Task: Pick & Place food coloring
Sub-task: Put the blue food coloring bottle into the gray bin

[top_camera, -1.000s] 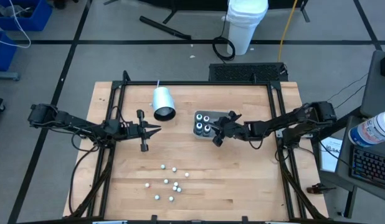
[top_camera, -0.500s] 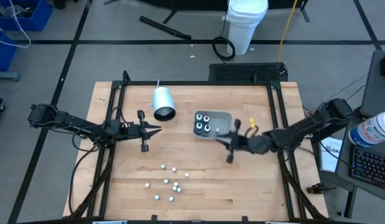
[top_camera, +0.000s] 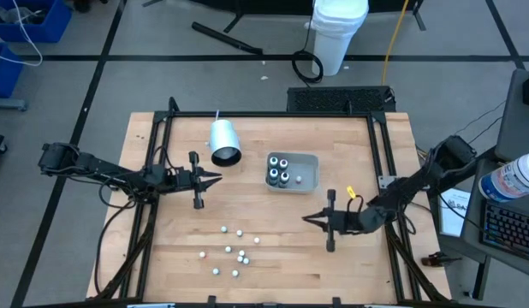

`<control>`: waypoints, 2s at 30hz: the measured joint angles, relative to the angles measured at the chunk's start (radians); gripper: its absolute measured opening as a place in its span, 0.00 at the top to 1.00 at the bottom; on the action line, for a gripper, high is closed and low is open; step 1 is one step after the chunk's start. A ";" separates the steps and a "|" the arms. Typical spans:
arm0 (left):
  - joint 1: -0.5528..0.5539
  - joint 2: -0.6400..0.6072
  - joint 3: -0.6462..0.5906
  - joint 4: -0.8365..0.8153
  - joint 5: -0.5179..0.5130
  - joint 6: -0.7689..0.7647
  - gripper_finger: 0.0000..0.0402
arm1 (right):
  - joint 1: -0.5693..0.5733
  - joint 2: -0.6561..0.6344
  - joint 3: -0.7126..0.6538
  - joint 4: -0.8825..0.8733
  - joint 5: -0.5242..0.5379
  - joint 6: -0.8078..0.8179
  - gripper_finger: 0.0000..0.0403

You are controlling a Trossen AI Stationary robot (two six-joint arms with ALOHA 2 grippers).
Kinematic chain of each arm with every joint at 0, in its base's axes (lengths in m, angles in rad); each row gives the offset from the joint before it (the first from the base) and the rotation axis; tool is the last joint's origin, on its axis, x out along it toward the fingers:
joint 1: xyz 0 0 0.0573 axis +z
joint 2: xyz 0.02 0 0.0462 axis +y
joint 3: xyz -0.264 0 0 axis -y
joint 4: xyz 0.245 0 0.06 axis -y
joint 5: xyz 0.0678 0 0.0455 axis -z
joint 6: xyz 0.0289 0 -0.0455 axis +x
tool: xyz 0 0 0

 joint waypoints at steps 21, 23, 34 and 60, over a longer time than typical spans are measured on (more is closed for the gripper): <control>0.000 0.000 0.000 0.028 0.000 0.002 0.88 | -0.071 -0.030 -0.367 0.479 -0.015 0.072 1.00; 0.000 0.000 0.000 0.028 0.000 0.005 0.88 | -0.071 -0.072 -0.383 0.516 0.014 0.051 1.00; 0.000 0.000 0.000 -0.004 -0.008 0.039 0.88 | -0.075 -0.674 -0.417 -0.044 0.080 -0.027 1.00; 0.000 0.000 0.000 -0.015 -0.008 0.021 0.88 | -0.117 -1.185 -0.419 -0.838 0.072 0.425 1.00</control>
